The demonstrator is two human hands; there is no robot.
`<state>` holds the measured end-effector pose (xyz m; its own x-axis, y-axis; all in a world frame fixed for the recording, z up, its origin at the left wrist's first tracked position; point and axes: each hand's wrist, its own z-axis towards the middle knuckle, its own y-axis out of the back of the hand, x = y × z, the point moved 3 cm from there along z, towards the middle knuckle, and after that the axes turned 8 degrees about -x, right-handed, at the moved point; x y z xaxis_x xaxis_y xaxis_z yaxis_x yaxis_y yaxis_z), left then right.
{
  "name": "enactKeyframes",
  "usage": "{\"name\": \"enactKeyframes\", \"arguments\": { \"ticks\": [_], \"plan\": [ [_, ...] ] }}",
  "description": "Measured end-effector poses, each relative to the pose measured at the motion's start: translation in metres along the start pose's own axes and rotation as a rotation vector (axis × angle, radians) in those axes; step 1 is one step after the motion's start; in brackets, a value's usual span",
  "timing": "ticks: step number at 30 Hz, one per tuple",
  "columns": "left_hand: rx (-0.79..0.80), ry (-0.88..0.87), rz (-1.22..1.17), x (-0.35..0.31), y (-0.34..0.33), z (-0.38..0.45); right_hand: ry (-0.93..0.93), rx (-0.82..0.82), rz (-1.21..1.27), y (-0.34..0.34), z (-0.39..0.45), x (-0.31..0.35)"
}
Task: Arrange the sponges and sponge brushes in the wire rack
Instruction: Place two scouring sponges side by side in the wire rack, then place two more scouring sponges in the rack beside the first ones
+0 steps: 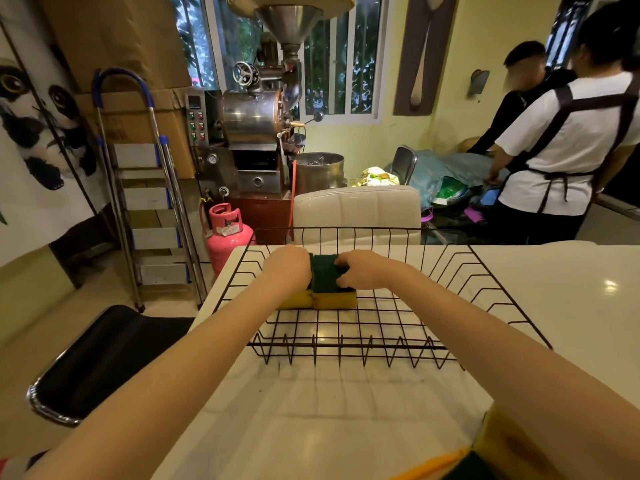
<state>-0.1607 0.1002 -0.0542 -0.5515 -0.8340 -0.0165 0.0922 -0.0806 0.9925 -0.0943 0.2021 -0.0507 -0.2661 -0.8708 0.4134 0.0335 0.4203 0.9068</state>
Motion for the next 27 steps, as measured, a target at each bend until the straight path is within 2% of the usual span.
{"name": "enactKeyframes", "arguments": {
  "ticks": [4,7,12,18,23,27],
  "plan": [
    [0.156,-0.075,-0.127,-0.003,0.025,-0.011,0.035,-0.015,0.02,0.019,-0.022,-0.002],
    [0.197,-0.156,-0.189,-0.022,0.043,-0.033,0.094,-0.074,0.025,0.036,-0.042,-0.003],
    [0.076,-0.362,-0.264,-0.069,0.076,-0.09,0.202,-0.134,-0.017,0.06,-0.091,-0.005],
    [-0.092,-0.551,-0.474,-0.111,0.082,-0.154,0.257,-0.3,-0.013,0.071,-0.166,-0.027],
    [-0.086,-0.527,-0.378,-0.129,0.062,-0.197,0.193,-0.33,-0.011,0.059,-0.222,-0.065],
    [0.048,-0.525,-0.253,-0.139,0.041,-0.229,0.138,-0.295,-0.029,0.047,-0.254,-0.088]
  ]
}}
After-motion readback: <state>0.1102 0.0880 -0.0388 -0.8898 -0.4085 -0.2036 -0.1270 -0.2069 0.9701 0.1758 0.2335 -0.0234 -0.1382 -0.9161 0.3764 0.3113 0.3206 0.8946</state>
